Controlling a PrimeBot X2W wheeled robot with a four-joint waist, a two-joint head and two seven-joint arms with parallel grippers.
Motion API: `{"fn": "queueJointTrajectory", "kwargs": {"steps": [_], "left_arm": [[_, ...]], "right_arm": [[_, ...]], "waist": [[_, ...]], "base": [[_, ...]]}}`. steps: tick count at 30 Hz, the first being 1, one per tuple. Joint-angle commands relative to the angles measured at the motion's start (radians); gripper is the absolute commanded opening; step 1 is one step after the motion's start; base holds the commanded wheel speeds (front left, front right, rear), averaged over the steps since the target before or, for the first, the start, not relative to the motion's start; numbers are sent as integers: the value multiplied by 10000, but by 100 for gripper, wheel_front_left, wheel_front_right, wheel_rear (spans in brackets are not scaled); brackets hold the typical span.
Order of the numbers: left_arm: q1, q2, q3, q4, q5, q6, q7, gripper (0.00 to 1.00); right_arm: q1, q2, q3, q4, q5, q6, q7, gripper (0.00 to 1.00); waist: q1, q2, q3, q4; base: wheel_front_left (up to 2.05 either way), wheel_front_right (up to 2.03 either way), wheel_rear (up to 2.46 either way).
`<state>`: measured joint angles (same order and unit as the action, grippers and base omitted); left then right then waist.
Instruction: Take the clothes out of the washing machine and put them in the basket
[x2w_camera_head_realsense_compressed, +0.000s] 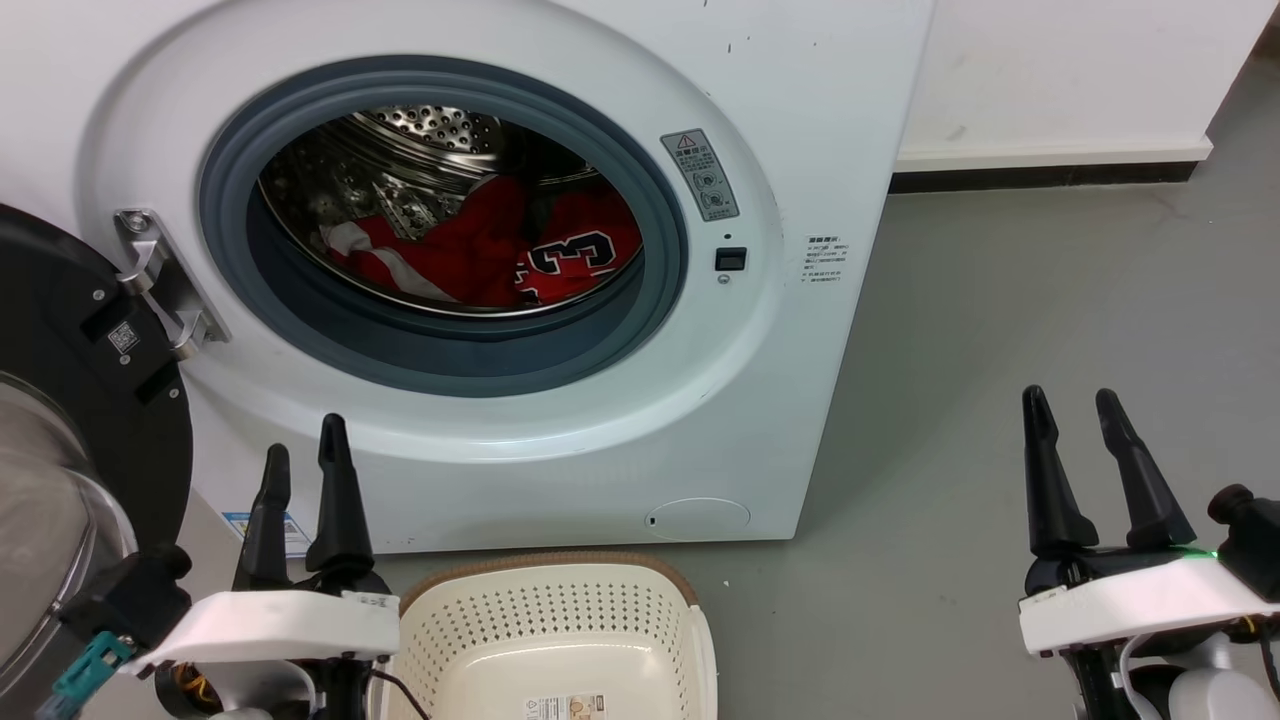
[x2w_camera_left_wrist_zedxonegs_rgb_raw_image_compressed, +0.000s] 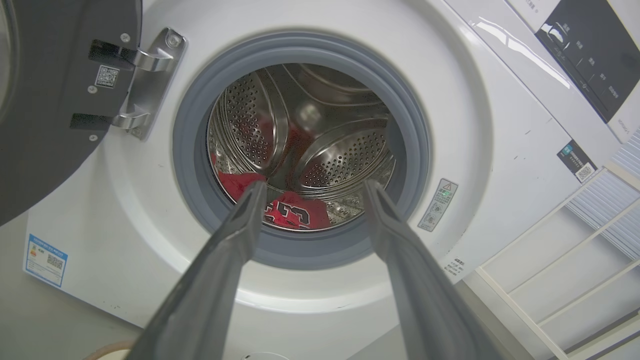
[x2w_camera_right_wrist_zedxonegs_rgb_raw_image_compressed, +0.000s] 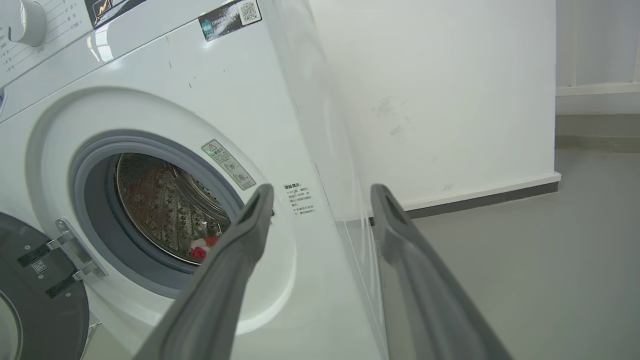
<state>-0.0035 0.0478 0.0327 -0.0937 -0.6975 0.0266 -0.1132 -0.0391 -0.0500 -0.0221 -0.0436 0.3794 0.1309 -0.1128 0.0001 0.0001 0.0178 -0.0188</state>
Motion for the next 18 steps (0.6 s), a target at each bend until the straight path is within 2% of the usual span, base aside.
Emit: {"fn": "queueJointTrajectory", "kwargs": {"steps": [1, 6, 15, 16, 18], "left_arm": [[-10, 23, -89, -244, 407, -9, -96, 100], [22, 43, -451, -537, 1673, 288, -242, 100], [80, 714, -1611, -801, 3047, 1630, -470, 100], [89, 871, -1913, -718, 3220, 1919, -526, 100], [120, 967, -2138, -586, 3280, 2121, -573, 100]], "right_arm": [[-69, -10, 30, -233, -379, -1, -91, 100], [-54, -8, 125, -406, -1194, -2, -234, 100], [115, -7, 220, -469, -2594, -2, -479, 100], [167, -7, 200, -424, -2875, -2, -529, 100], [204, -7, 144, -327, -3050, -2, -571, 100]], "waist": [[0, -1, 2, -10], [0, -1, 14, -46], [0, -1, 26, -103], [0, -1, 24, -112], [0, -1, 14, -117]], "base": [[0, 0, 0], [0, 0, 0], [0, 0, 0], [0, 0, 0], [0, 0, 0]]}}
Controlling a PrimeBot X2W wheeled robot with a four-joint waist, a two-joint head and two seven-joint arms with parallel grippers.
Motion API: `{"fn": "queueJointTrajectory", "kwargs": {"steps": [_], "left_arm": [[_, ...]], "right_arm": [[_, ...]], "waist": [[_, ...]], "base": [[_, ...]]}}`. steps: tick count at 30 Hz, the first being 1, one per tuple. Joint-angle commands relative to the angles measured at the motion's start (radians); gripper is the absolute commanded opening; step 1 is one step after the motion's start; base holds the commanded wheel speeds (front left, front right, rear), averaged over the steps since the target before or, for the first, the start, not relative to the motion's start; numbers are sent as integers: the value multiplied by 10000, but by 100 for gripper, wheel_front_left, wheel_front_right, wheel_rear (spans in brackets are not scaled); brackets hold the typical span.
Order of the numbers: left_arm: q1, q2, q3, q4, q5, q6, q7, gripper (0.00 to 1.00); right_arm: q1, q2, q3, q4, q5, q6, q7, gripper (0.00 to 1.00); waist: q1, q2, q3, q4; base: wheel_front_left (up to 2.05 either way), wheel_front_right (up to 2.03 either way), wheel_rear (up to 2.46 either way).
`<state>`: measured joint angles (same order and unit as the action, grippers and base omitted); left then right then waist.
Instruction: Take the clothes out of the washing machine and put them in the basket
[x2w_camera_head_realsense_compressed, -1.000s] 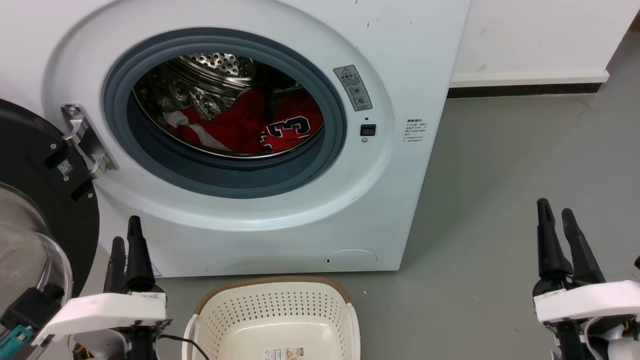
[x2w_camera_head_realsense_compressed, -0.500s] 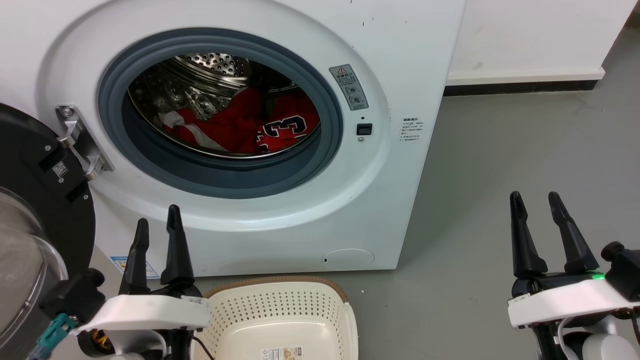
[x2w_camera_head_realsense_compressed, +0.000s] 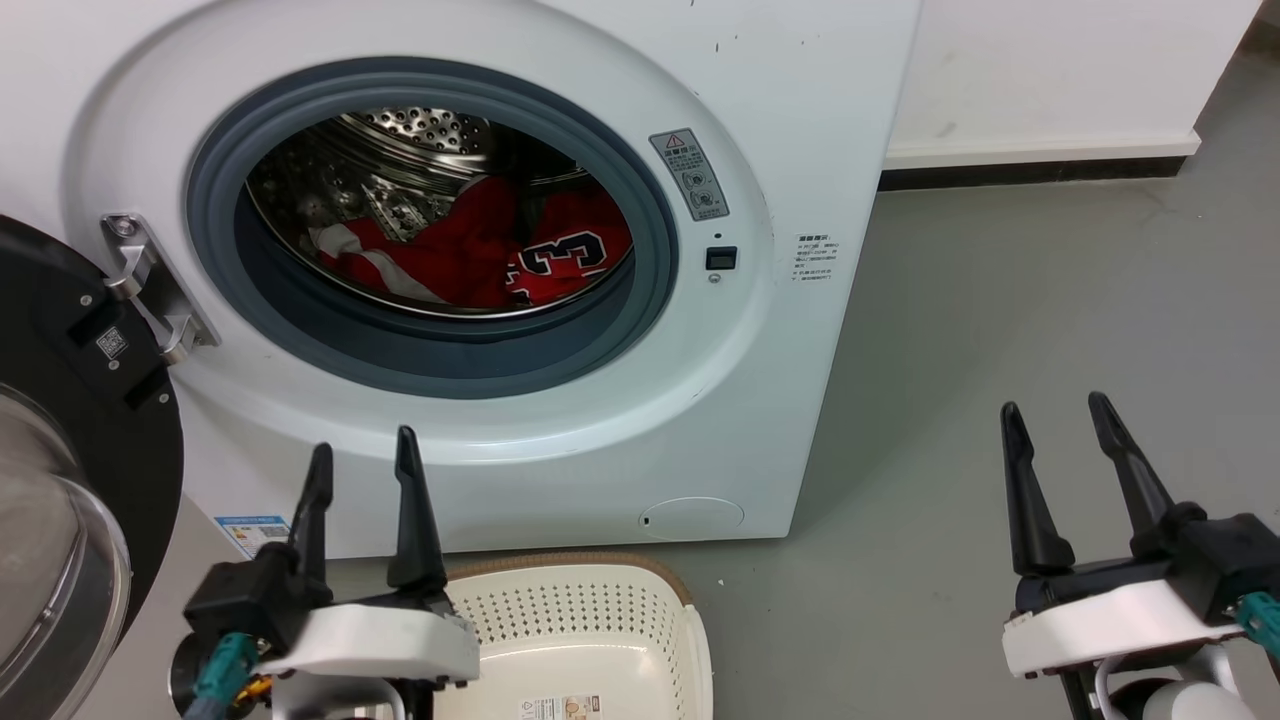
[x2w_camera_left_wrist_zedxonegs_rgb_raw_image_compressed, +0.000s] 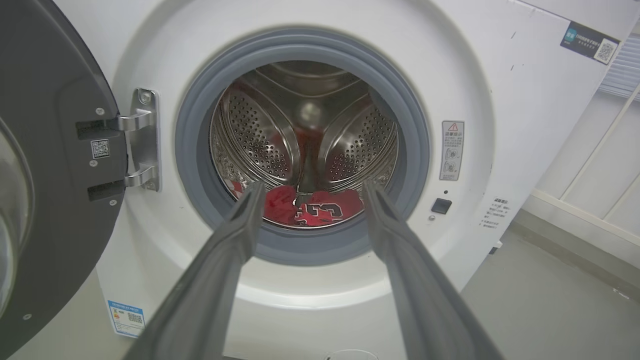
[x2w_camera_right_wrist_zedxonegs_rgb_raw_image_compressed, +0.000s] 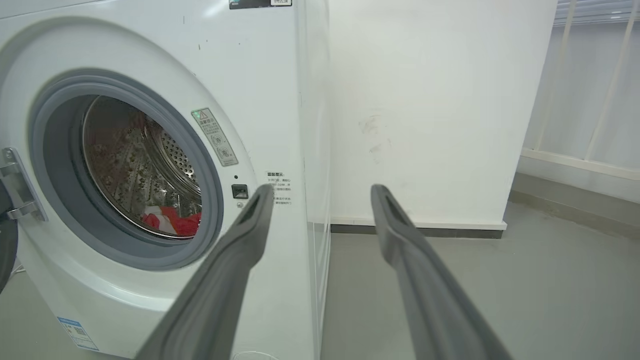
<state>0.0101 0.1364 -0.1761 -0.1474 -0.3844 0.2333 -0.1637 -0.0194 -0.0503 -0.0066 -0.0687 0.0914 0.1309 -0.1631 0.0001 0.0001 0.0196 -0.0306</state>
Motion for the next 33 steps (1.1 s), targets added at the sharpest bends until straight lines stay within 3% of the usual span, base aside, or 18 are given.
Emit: {"fn": "queueJointTrajectory", "kwargs": {"steps": [1, 5, 14, 24, 29, 33], "left_arm": [[-2, 107, -136, 26, 138, 92, -92, 100], [176, 139, -297, 666, 232, -158, -239, 100], [420, -21, -122, 1485, 886, -1230, -443, 100], [412, 88, -414, 1674, 2218, -942, -643, 100], [513, -43, -269, 1460, 2247, -1151, -732, 100], [623, -253, 36, 1405, 2186, -1615, -817, 100]], "right_arm": [[37, -3, -32, -6, -263, -2, -95, 100], [214, -1, -129, 471, -758, -3, -238, 100], [294, 1, -3, 1111, -838, -3, -442, 100], [333, 4, 129, 1046, -1813, -4, -652, 100], [402, 4, 151, 1021, -2055, -4, -749, 100], [413, 6, 222, 1149, -2146, -4, -815, 100]], "waist": [[-1, -1, -8, -1], [-1, -1, -56, -14], [-1, -1, -92, -39], [-1, -1, -42, -94], [-1, -1, 5, -121], [-1, -1, 33, -142]], "base": [[0, 0, 0], [0, 0, 0], [0, 0, 0], [0, 0, 0], [0, 0, 0], [0, 0, 0]]}}
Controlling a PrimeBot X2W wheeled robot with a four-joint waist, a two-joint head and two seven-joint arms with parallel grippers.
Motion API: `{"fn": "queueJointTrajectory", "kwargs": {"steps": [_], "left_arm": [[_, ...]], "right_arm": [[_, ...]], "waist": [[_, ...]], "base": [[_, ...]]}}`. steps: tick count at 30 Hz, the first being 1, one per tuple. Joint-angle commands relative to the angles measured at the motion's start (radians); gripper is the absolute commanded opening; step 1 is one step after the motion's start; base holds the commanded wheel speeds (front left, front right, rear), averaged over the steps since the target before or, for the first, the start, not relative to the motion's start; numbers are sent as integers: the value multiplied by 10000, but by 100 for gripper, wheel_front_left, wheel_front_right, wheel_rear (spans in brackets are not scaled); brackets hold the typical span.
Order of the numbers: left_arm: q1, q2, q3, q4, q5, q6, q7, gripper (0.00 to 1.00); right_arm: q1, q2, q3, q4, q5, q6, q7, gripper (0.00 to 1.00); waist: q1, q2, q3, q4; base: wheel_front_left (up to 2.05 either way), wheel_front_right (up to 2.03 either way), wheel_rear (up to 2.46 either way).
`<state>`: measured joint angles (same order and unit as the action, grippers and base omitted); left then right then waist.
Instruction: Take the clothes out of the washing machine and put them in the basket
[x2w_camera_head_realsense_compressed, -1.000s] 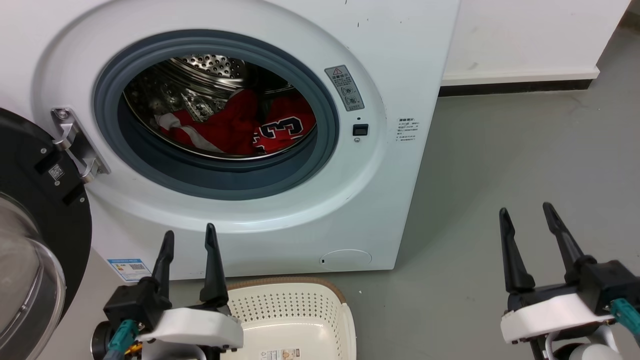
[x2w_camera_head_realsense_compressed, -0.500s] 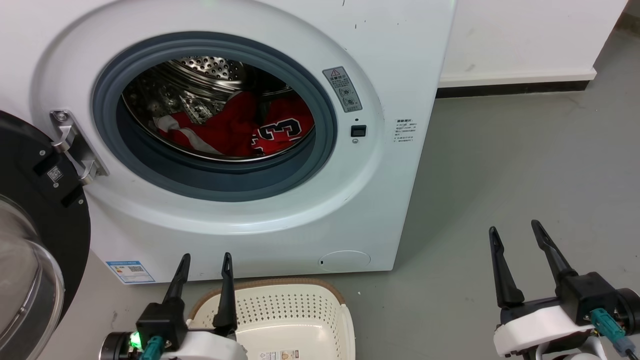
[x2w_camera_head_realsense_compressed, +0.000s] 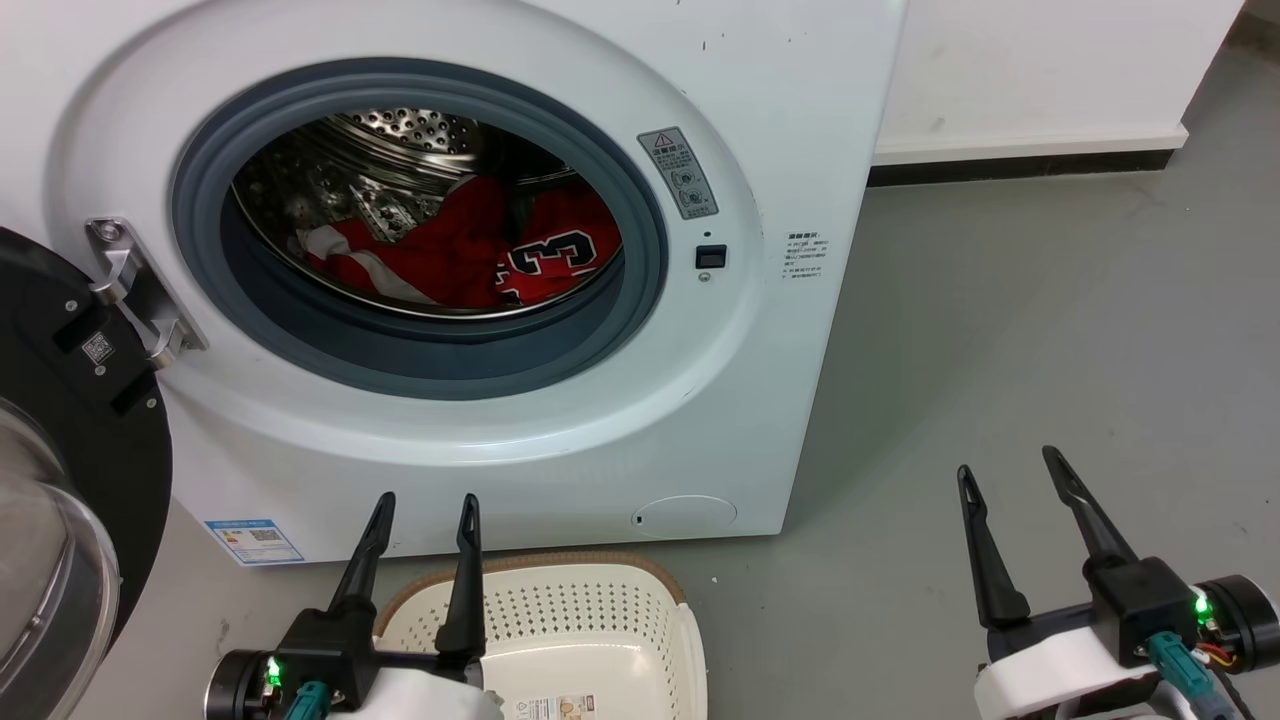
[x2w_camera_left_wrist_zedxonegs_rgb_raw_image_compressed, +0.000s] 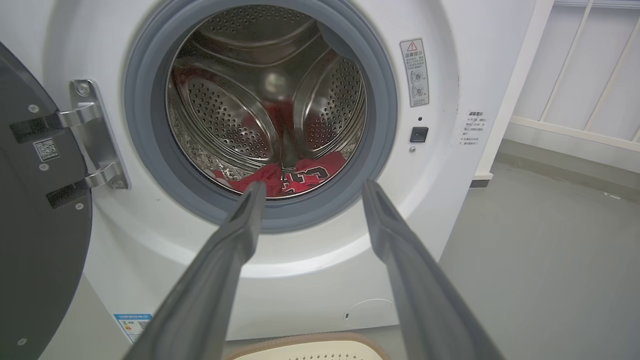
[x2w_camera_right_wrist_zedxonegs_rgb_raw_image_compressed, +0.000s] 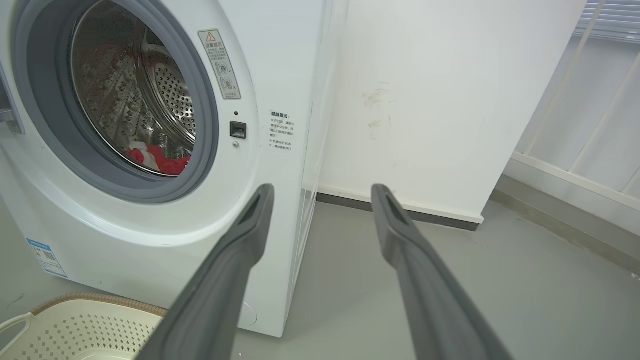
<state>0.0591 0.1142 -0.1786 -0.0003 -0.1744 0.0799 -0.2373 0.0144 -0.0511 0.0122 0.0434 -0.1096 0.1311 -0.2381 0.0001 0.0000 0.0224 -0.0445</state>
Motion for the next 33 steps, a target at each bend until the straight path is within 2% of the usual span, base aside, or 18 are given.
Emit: {"fn": "queueJointTrajectory", "kwargs": {"steps": [1, 8, 13, 33], "left_arm": [[133, -84, 134, -73, 140, -231, -91, 100], [259, -415, 508, 3, 728, -923, -231, 100], [302, -497, 628, -22, 1257, -1135, -308, 100], [304, -629, 784, 21, 1443, -1217, -285, 100]], "right_arm": [[65, 13, 49, 47, -103, -6, -85, 100], [61, 17, 34, 226, -77, -6, -217, 100], [49, 16, 0, 294, -171, -7, -280, 100], [-87, 16, -146, 493, 236, -7, -276, 100]], "waist": [[-1, 0, 10, -8], [-1, 0, 6, -43], [-1, 0, 20, -68], [-1, 0, -14, -42]], "base": [[0, 0, 0], [0, 0, 0], [0, 0, 0], [0, 0, 0]]}}
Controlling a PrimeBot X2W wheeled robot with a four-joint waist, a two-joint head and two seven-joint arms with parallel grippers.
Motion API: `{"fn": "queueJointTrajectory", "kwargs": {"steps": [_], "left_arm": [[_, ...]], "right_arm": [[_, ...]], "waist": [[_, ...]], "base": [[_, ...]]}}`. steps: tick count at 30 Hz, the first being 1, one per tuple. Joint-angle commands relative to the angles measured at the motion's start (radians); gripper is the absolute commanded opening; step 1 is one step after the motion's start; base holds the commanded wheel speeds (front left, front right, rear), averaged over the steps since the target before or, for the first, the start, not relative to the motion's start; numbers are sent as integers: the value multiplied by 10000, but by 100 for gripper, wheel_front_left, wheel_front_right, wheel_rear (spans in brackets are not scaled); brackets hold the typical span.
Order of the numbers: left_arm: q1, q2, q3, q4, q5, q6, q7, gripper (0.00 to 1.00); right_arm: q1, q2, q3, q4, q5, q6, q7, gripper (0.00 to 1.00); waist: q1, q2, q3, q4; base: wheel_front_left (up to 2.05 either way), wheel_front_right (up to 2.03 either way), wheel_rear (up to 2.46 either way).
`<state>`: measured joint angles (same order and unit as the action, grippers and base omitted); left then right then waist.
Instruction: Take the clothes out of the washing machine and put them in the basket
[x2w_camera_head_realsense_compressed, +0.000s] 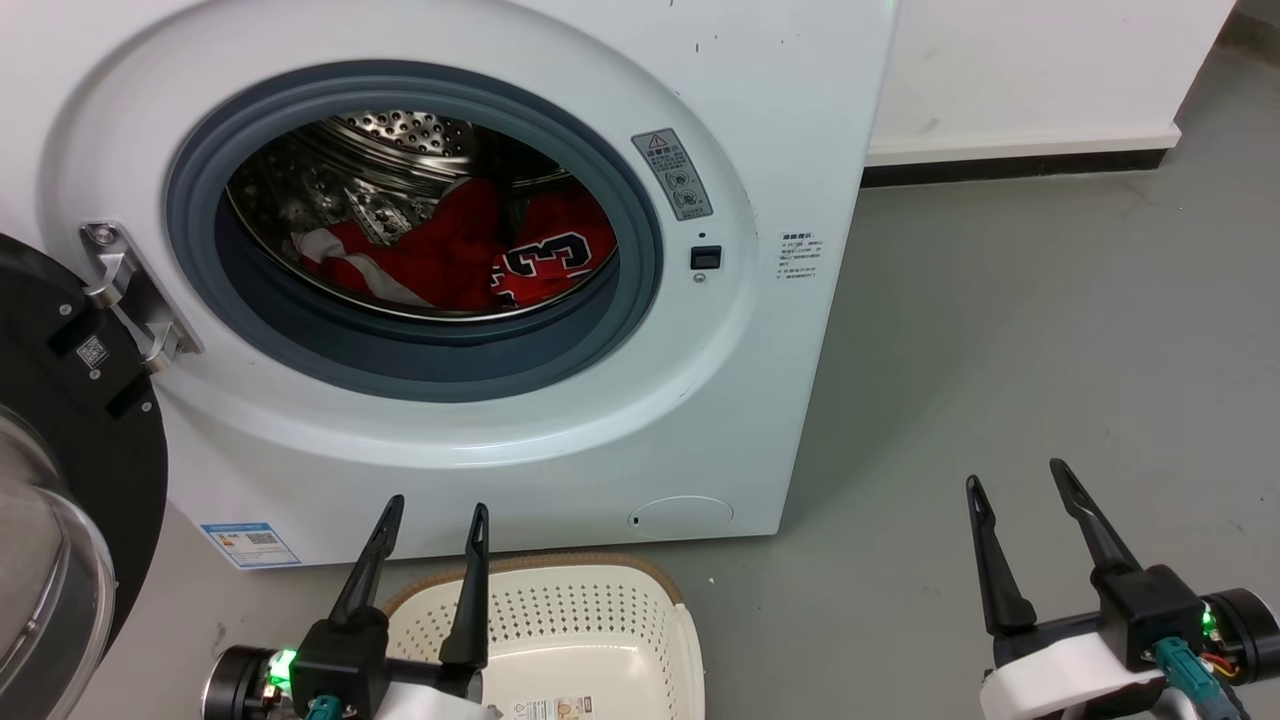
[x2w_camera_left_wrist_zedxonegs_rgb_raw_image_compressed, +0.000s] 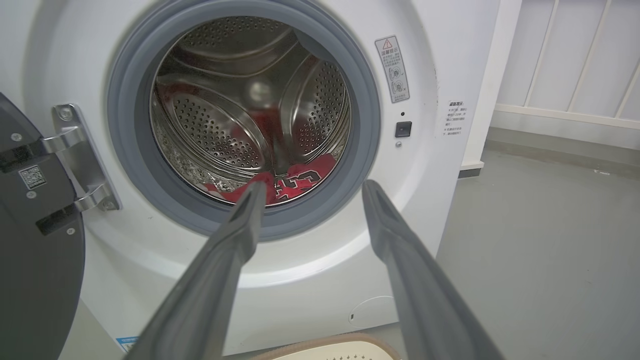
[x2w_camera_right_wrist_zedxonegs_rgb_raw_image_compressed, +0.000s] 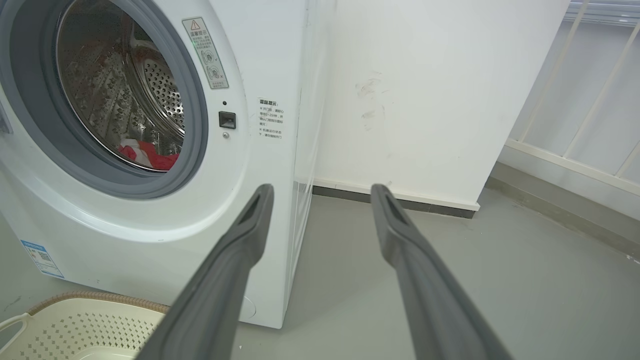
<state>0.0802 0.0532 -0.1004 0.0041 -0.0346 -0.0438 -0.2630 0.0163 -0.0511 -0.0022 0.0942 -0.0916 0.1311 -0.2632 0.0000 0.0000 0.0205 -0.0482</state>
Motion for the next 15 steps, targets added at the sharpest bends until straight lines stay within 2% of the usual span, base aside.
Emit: {"fn": "queueJointTrajectory", "kwargs": {"steps": [1, 7, 12, 15], "left_arm": [[97, -21, 14, -35, 41, 29, -28, 100], [-117, -24, 360, -107, 47, 202, -28, 100], [-1129, 285, 1010, 321, -16, 163, -26, 100], [-2206, 715, 1425, 785, -7, 19, -26, 100]], "right_arm": [[-128, 16, 13, -31, 62, -7, -25, 100], [-419, 16, 80, -189, 161, -7, -23, 100], [-1008, 15, -4, -467, 326, -8, -23, 100], [-1345, 16, -184, -553, 385, -7, -23, 100]], "waist": [[0, 0, 22, -18], [0, 0, 608, -370], [0, 0, 2072, -855], [0, 0, 3123, -1105]], "base": [[0, 0, 0], [0, 0, 0], [0, 0, 0], [0, 0, 0]]}}
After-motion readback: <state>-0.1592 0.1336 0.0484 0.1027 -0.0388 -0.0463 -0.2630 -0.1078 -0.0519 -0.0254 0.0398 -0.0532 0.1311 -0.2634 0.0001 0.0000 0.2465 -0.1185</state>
